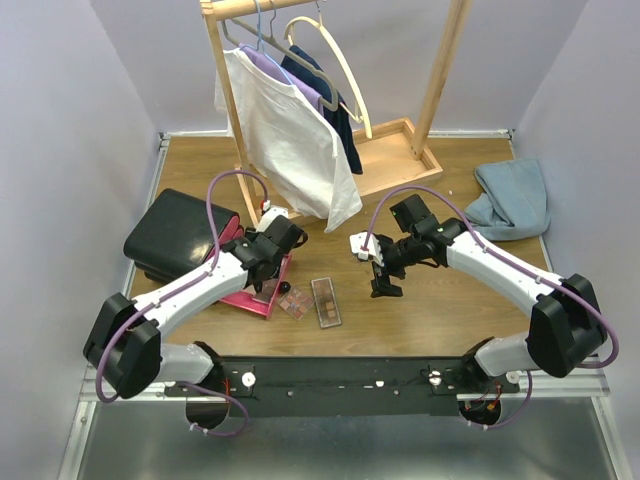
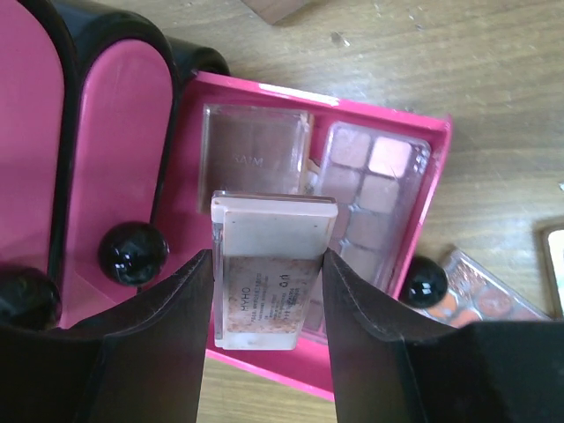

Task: Organize the makeup
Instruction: Place the makeup in the drawer.

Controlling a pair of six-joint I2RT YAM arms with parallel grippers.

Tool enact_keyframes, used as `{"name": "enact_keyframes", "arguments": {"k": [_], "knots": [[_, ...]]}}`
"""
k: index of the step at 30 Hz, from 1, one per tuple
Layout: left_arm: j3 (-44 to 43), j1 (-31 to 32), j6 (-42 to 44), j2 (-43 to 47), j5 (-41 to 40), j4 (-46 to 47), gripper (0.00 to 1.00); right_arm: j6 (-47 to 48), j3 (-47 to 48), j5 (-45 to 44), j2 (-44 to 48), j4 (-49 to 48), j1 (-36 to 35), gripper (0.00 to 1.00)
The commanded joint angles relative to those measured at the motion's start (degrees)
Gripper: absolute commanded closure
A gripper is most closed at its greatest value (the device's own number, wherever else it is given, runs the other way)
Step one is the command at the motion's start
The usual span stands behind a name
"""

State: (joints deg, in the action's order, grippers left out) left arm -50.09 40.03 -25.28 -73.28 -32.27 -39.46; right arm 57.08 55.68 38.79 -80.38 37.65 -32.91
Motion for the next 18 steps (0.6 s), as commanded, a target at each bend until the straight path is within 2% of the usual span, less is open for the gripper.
{"name": "enact_keyframes", "arguments": {"k": [1,5,8,15,18], "knots": [[-2.65,-1.18,0.49,-2.13,-4.99,1.06,0.44,0.93,-1.10,1.82,0.05,1.02,0.30,0.00],[-3.35,-1.97,0.76,-4.07,-5.96,0.53,0.27,1.10,-1.01,1.91,0.05,1.20,0.30,0.00],[-3.62,-1.97,0.93,-4.42,-5.09,0.35,0.21,1.19,-1.01,1.82,0.05,1.20,0.30,0.00],[-3.79,-1.97,1.02,-1.36,-2.19,0.35,0.22,1.10,-1.01,1.82,-0.22,1.20,0.30,0.00],[-2.83,-1.97,1.37,1.54,1.24,2.19,0.28,1.10,-1.01,1.73,-0.30,1.20,0.30,0.00]]}}
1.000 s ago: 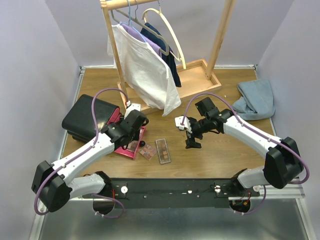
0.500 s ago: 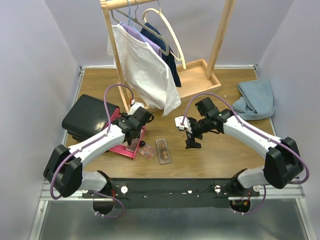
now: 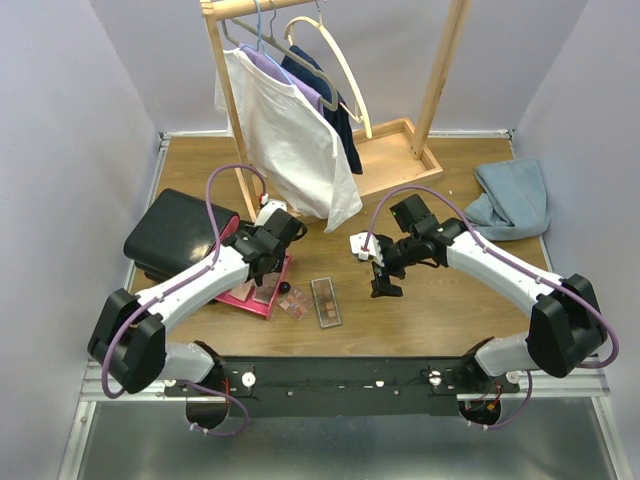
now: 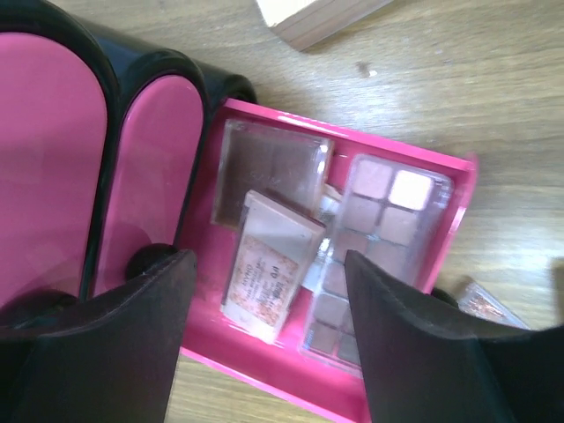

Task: Organize the makeup
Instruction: Place the makeup in the drawer.

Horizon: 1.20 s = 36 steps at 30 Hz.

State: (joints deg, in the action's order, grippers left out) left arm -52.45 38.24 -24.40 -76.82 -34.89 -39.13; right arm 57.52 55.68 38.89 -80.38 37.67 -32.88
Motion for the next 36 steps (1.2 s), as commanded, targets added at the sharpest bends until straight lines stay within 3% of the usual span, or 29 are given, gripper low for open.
{"name": "enact_keyframes", "arguments": {"k": [1,7,13,31,36], "knots": [[-0.12,-0.18,0.50,5.79,4.91,2.39,0.30,0.67,-1.01,1.62,-0.30,1.09,0.28,0.00],[2.52,-0.18,0.41,10.72,13.88,6.17,0.56,0.67,-1.01,1.54,-0.39,1.09,0.28,0.00],[4.46,-0.27,-1.00,9.14,17.93,8.02,0.65,0.58,-1.01,1.62,-0.39,1.18,0.28,0.00],[6.92,-3.70,-4.51,-1.05,15.12,8.11,0.61,0.75,-1.01,1.54,-0.30,1.18,0.28,0.00],[7.88,-3.87,-5.56,-0.97,12.84,7.85,0.39,0.67,-1.01,1.54,-0.39,1.27,0.28,0.00]]}}
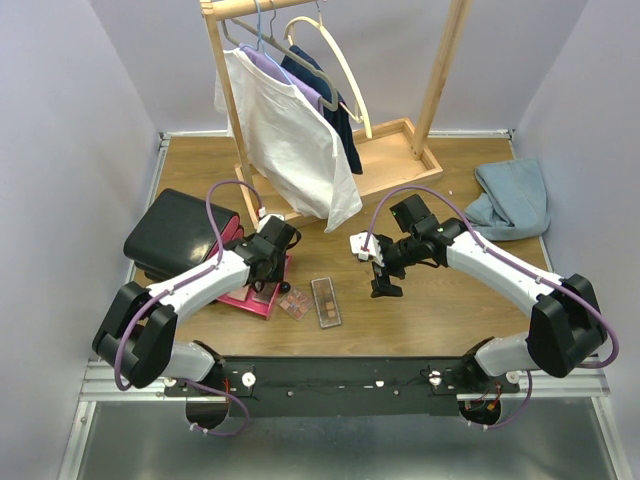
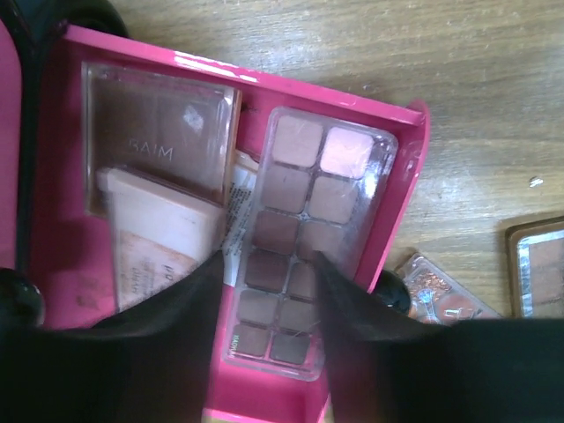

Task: Organize the makeup
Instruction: Place the makeup in the drawer.

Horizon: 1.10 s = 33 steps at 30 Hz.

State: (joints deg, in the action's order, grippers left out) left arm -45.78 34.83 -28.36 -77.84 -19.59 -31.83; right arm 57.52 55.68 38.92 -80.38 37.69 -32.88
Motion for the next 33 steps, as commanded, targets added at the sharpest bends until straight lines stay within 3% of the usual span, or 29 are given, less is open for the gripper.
{"name": "enact_keyframes", "arguments": {"k": [1,2,5,7,24,33], "knots": [[1.22,-0.64,-1.79,-0.03,-3.16,0.28,0.33,0.67,-0.93,1.51,-0.39,1.16,0.28,0.00],[1.22,-0.55,-1.96,-0.03,-3.17,0.28,0.23,0.67,-0.92,1.51,-0.31,1.24,0.28,0.00],[1.22,-0.73,-1.96,0.15,-3.34,0.28,0.09,0.75,-0.84,1.60,-0.30,1.33,0.36,0.00],[1.04,-0.99,-1.88,-0.03,-3.34,0.19,0.06,0.67,-0.84,1.51,-0.22,1.33,0.36,0.00],[-0.28,-0.99,0.59,11.74,5.70,0.98,0.06,0.75,-1.28,1.78,-0.48,1.07,0.45,0.00],[2.71,-0.99,1.12,22.02,12.82,4.93,0.02,2.34,-2.68,7.58,-2.24,0.81,-2.43,0.00]]}}
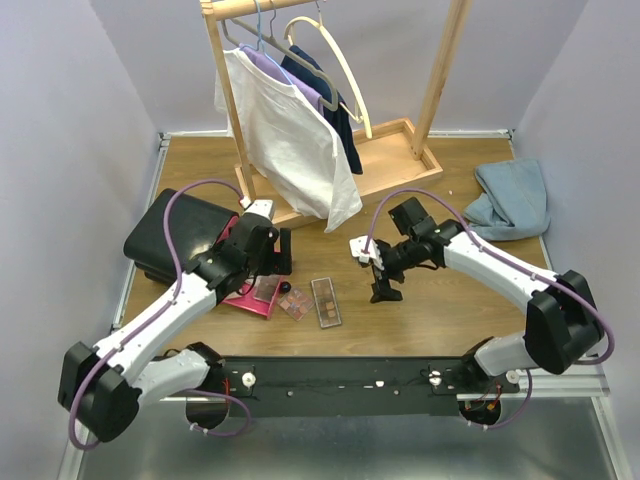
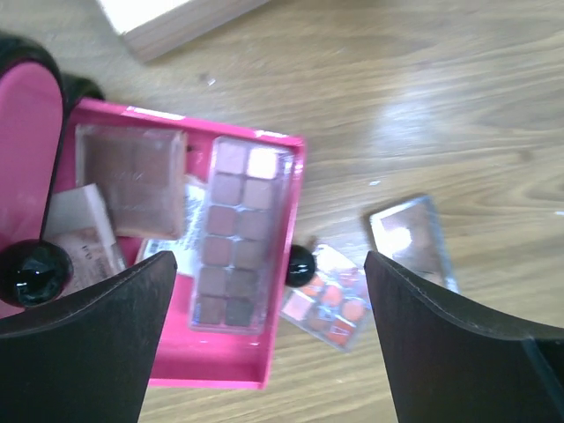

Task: Organize the makeup
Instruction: Place the makeup in the drawer, then pick up the makeup from the center of the board.

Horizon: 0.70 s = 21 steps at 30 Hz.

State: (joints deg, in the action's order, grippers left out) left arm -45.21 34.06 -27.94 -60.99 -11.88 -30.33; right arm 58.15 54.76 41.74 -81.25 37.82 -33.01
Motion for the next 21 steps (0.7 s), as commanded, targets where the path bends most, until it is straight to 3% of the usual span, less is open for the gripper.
{"name": "enact_keyframes", "arguments": {"k": [1,6,11,18,21], "knots": [[3.28,-0.23,0.61,7.79,5.55,3.95,0.01,1.88,-2.20,4.58,-1.63,-0.20,-3.19,0.00],[5.48,-0.40,-0.88,16.59,7.31,5.37,0.01,3.63,-2.65,1.95,-4.08,-3.02,-10.21,0.00],[3.64,-0.40,0.51,24.51,7.13,0.99,0.01,8.02,0.51,-3.14,-8.30,-2.32,-15.49,0.00],[4.07,-0.40,4.74,30.84,1.17,-2.11,0.01,31.38,8.16,-5.96,-13.66,6.38,-16.47,0.00],[5.66,-0.31,5.00,32.86,-0.07,-1.23,0.01,33.07,13.51,-7.10,-17.09,9.19,-17.08,0.00]]}}
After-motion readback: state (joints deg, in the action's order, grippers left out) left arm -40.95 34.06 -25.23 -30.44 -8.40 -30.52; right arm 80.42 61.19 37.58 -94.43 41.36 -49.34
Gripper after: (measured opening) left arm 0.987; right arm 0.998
